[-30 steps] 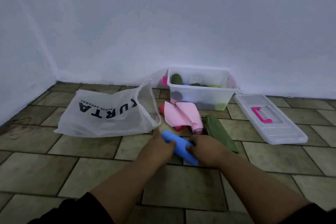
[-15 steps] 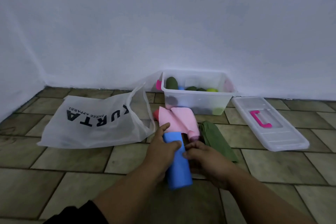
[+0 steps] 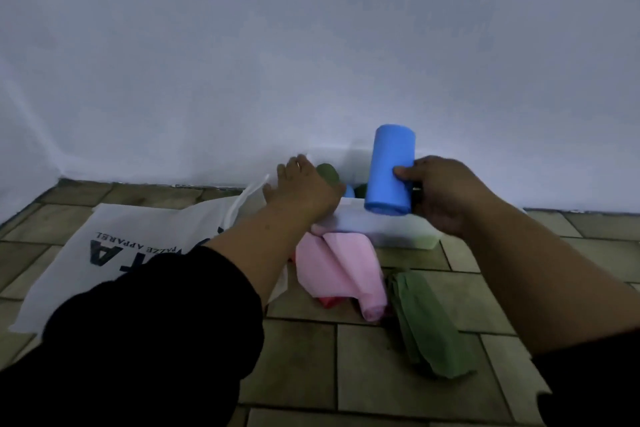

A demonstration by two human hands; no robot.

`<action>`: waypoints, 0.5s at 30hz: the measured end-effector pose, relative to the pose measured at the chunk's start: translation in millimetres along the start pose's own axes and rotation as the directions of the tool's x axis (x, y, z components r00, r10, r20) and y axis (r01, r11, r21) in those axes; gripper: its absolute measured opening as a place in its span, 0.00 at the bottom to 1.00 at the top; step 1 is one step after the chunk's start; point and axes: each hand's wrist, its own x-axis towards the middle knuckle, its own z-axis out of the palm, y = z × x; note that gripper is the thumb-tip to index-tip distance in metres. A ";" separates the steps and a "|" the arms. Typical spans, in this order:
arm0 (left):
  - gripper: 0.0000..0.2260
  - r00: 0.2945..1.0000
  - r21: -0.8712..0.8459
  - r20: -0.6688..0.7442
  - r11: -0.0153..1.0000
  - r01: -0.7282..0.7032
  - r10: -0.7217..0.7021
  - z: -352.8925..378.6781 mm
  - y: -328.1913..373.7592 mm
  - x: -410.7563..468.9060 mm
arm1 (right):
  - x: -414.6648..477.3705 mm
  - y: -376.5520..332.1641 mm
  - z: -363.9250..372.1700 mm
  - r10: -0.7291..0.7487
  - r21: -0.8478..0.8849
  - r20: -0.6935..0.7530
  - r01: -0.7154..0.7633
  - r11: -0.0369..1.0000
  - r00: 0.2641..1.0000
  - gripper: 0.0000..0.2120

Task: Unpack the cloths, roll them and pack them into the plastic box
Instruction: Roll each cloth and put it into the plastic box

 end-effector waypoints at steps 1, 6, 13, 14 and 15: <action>0.43 0.997 -0.006 0.069 1.000 0.027 -0.026 3.4 0.7 5.4 | 15.3 -5.5 0.3 0.004 -0.014 -0.050 -0.005 1.000 0.999 0.07; 0.44 0.989 -0.024 0.147 0.999 0.031 -0.027 15.3 -6.1 14.7 | 70.2 0.7 22.3 0.116 -0.364 -0.068 -0.133 0.922 0.991 0.16; 0.41 0.986 0.047 0.165 0.999 0.019 -0.027 17.2 -6.2 10.9 | 91.6 11.8 63.9 0.210 -0.856 0.017 -0.094 0.509 0.977 0.17; 0.41 0.986 0.048 0.165 0.999 0.023 -0.031 17.5 -5.9 11.2 | 91.7 12.0 63.2 0.225 -0.888 0.006 -0.099 0.450 0.974 0.17; 0.41 0.985 0.048 0.166 0.998 0.026 -0.034 17.7 -5.5 11.4 | 91.4 12.4 62.6 0.231 -0.913 0.002 -0.093 0.396 0.973 0.18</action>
